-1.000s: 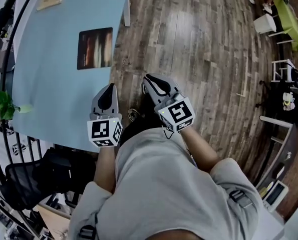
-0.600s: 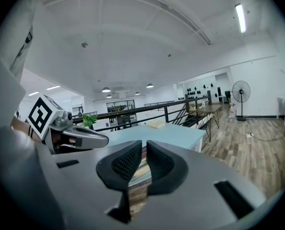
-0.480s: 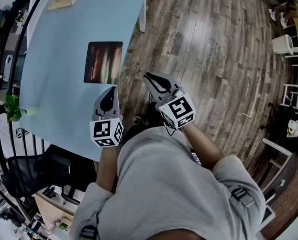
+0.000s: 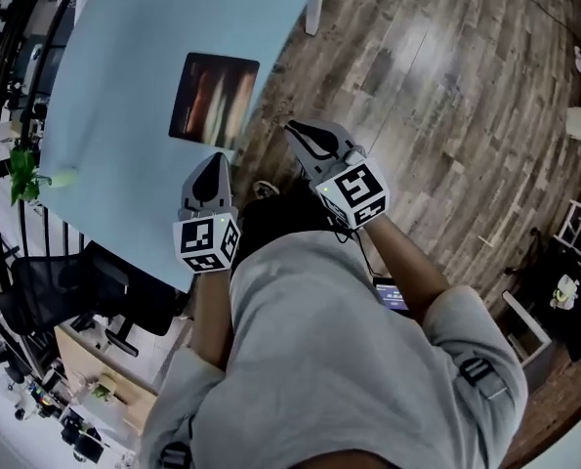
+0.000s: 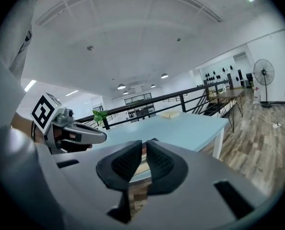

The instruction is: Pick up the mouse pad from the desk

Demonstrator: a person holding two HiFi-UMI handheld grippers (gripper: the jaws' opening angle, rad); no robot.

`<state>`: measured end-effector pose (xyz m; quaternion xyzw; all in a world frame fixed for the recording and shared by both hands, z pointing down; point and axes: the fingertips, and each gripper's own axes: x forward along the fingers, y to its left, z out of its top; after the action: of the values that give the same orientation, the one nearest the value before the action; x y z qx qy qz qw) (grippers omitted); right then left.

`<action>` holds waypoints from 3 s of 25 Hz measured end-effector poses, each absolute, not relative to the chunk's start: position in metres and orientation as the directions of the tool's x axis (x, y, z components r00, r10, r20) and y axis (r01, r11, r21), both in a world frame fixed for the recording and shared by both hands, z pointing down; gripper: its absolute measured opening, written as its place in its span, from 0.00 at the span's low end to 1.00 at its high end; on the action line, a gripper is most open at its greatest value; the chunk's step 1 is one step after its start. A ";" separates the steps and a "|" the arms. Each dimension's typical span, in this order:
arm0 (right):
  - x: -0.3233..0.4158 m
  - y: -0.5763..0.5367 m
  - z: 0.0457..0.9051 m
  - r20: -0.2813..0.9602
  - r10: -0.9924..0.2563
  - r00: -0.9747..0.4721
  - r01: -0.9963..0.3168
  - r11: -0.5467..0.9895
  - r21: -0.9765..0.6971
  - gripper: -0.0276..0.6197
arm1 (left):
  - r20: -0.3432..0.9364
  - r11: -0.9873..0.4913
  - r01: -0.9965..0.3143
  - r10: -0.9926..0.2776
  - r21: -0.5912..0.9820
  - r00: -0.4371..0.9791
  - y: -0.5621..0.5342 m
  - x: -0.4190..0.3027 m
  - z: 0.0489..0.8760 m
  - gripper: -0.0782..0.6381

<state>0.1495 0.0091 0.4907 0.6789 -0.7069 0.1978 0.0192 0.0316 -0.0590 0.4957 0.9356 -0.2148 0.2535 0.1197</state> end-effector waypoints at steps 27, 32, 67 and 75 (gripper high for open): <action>0.050 -0.044 0.652 0.447 -0.813 -0.374 -0.828 0.075 -0.556 0.09 | 0.787 -0.943 -0.333 -0.206 -0.001 0.581 -0.082 -0.004 0.618 0.12; 0.038 -0.051 0.675 0.424 -0.824 -0.376 -0.694 -0.053 -0.718 0.10 | 0.811 -0.953 -0.303 -0.180 -0.004 0.557 -0.097 -0.004 0.631 0.12; 0.031 -0.071 0.710 0.577 -0.777 -0.249 -0.463 -0.428 -0.776 0.19 | 0.790 -0.935 -0.320 -0.077 0.155 0.609 -0.128 0.001 0.652 0.12; 0.032 -0.068 0.706 0.639 -0.741 -0.209 -0.514 -0.472 -0.716 0.16 | 0.779 -0.928 -0.333 -0.082 0.169 0.622 -0.133 0.002 0.652 0.12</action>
<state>0.0325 -0.0684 0.7064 0.6215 -0.5047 0.5915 -0.0957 0.0016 -0.1328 0.6520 0.8880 -0.1169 0.4187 0.1503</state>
